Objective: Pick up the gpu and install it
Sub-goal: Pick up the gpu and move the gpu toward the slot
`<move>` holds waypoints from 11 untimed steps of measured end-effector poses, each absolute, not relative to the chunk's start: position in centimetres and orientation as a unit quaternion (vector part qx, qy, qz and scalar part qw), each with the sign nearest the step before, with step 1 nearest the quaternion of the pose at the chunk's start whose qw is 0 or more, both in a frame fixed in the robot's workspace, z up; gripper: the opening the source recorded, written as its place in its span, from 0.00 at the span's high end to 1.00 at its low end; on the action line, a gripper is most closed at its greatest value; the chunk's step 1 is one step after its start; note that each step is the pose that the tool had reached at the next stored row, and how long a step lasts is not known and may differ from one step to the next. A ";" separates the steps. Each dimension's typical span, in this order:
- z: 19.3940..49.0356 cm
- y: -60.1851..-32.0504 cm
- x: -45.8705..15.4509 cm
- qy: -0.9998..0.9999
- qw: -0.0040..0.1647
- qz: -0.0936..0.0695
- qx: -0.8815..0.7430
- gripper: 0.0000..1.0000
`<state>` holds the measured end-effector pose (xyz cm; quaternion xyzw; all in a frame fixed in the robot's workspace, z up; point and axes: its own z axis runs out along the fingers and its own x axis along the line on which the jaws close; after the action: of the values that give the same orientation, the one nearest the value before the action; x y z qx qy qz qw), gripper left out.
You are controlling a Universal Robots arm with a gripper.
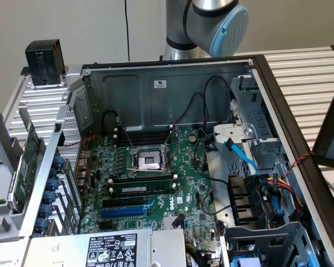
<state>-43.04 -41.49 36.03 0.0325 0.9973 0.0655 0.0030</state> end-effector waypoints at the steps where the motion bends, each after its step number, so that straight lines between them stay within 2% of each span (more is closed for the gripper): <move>1: 36.0 -41.6 -43.0 0.997 0.003 0.065 0.030 0.83; 3: 35.9 -41.7 -43.0 0.998 0.002 0.066 0.025 0.70; 6: 35.4 -41.8 -43.0 0.998 0.002 0.066 0.012 0.64; 7: 35.3 -41.8 -43.0 0.998 0.001 0.066 0.003 0.58; 11: 34.6 -41.8 -43.0 0.997 -0.001 0.067 -0.034 0.58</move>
<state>-43.04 -41.80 34.59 -0.0337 0.9972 0.0671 -0.0015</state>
